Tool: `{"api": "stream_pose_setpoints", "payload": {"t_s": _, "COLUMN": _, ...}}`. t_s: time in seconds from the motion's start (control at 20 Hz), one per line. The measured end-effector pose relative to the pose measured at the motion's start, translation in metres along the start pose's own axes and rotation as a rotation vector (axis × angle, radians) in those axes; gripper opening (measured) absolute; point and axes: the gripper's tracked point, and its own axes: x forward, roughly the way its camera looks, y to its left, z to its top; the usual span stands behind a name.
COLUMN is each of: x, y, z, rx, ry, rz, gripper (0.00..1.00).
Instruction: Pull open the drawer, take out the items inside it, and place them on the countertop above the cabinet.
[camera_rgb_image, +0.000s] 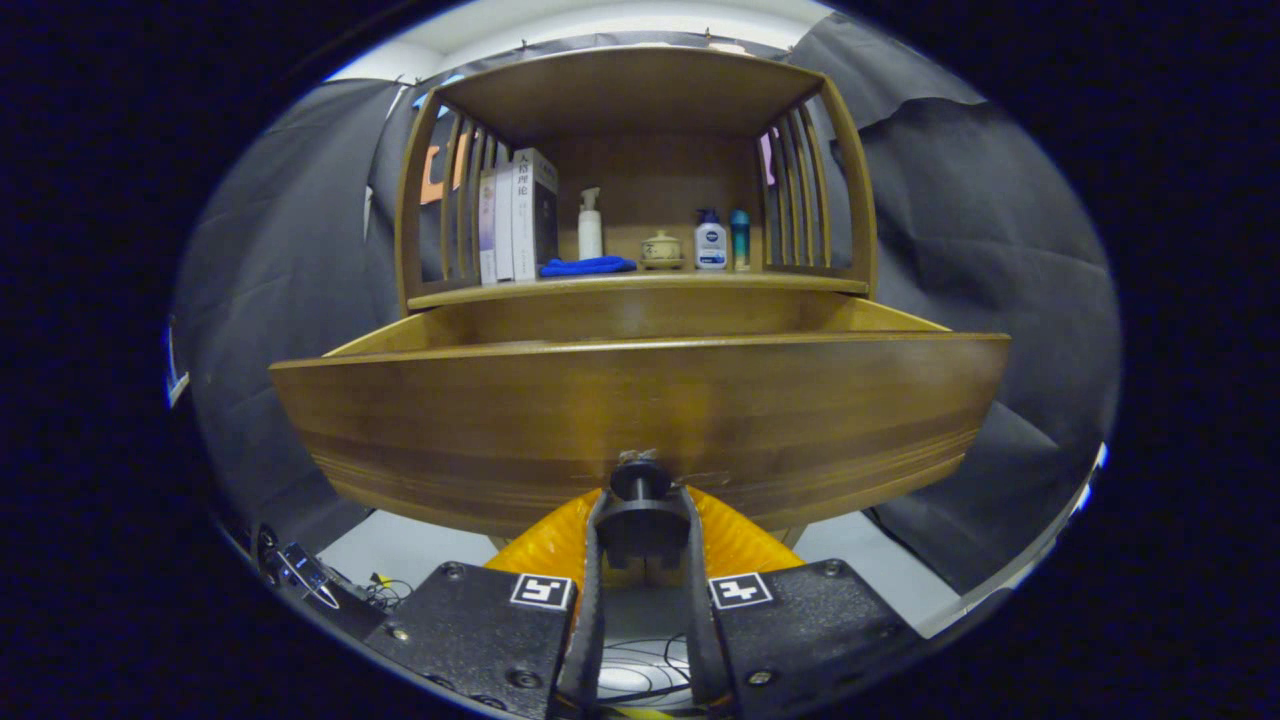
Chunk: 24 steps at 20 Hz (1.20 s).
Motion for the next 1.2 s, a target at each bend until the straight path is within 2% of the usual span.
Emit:
{"api": "stream_pose_setpoints", "payload": {"t_s": 0.55, "x": -0.001, "y": 0.000, "z": -0.003, "rx": -0.019, "ry": 0.081, "rz": 0.046, "gripper": 0.38}}
{"api": "stream_pose_setpoints", "payload": {"t_s": 0.6, "x": -0.004, "y": 0.003, "z": 0.009, "rx": -0.033, "ry": 0.054, "rz": 0.060, "gripper": 0.46}}
{"api": "stream_pose_setpoints", "payload": {"t_s": 0.65, "x": -0.010, "y": 0.004, "z": 0.021, "rx": -0.058, "ry": 0.031, "rz": 0.070, "gripper": 0.48}}
{"api": "stream_pose_setpoints", "payload": {"t_s": 0.9, "x": -0.043, "y": 0.031, "z": 0.074, "rx": -0.107, "ry": -0.001, "rz": 0.166, "gripper": 1.00}}
{"api": "stream_pose_setpoints", "payload": {"t_s": 1.2, "x": -0.031, "y": 0.033, "z": 0.121, "rx": -0.082, "ry": 0.057, "rz": 0.191, "gripper": 1.00}}
